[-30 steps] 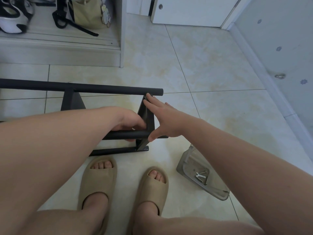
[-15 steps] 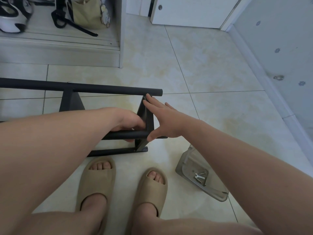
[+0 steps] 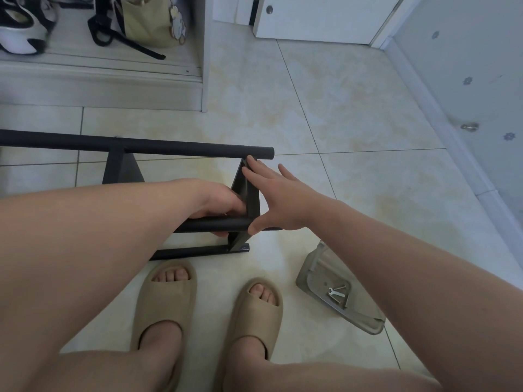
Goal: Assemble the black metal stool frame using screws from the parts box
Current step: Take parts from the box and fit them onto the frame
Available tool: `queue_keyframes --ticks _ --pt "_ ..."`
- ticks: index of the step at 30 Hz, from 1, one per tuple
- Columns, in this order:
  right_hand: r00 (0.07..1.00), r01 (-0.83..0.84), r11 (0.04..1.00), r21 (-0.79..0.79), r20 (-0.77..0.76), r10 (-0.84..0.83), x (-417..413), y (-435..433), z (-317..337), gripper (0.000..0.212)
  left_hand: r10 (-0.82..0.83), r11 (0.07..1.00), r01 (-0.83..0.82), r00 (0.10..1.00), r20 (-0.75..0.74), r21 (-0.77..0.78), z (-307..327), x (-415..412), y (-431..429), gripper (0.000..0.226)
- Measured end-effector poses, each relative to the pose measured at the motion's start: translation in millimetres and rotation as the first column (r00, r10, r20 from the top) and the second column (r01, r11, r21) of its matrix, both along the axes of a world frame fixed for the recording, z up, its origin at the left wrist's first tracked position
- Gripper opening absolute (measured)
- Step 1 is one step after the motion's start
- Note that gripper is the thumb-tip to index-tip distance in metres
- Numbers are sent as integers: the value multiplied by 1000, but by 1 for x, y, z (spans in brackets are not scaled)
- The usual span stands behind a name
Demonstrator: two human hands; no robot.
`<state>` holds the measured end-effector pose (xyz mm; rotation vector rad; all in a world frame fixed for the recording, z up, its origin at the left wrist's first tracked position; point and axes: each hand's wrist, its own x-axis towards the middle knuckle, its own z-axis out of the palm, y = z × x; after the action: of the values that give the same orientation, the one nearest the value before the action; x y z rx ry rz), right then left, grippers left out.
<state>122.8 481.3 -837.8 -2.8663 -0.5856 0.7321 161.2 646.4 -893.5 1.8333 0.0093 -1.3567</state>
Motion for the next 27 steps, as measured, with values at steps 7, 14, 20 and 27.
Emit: queue_keyframes --ticks 7,14,20,27 --pt "999 19 1000 24 -27 -18 3 0 0 125 14 1000 -14 1000 27 -1 -1 3 -1 28" --pt "998 30 999 35 -49 -29 2 0 0 125 24 1000 -24 1000 15 18 -1 3 -1 20" --pt "997 37 999 40 -67 -34 3 1 1 125 -9 1000 10 998 61 -11 1 4 0 20" --pt "997 40 998 44 -75 -36 2 2 1 125 -11 998 14 998 54 -65 -3 6 2 16"
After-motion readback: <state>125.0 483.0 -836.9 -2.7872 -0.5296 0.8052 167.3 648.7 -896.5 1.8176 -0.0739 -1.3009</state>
